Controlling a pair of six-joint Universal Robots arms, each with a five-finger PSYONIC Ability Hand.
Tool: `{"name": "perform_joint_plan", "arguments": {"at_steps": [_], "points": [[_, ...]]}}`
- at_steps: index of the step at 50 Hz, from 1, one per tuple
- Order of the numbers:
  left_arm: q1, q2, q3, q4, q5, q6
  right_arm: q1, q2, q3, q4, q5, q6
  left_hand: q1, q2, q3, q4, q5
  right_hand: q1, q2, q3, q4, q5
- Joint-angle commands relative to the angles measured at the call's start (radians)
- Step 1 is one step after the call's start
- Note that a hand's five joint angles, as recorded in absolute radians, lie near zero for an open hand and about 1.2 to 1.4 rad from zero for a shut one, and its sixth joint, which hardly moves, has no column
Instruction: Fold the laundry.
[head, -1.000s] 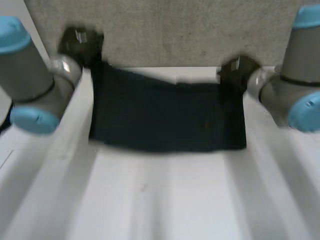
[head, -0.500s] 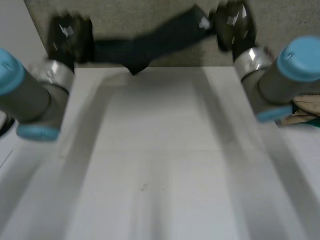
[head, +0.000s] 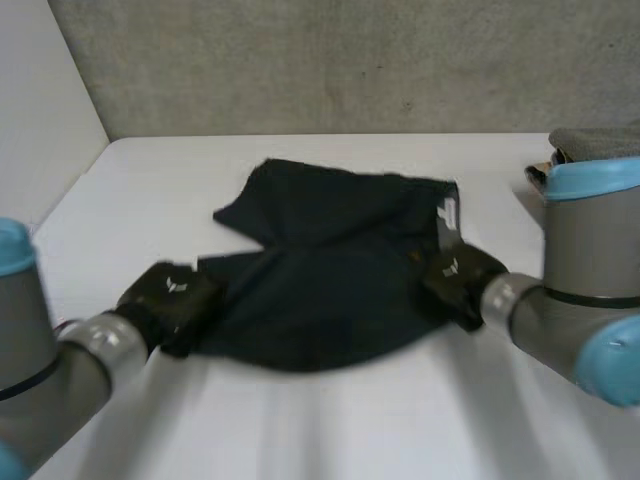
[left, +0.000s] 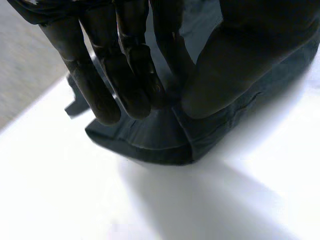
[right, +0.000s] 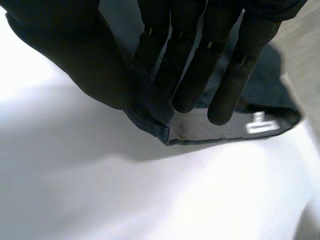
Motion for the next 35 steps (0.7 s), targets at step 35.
{"name": "perform_joint_plan", "arguments": {"at_steps": [35], "points": [[-0.121, -0.874, 1.146, 0.277, 0.021, 0.137, -0.047, 0.282, -0.188, -0.624, 0.250, 0.044, 0.275, 0.199, 0.202, 0.195, 0.217, 0.326, 0.213, 0.211, 0.199, 0.222]]}}
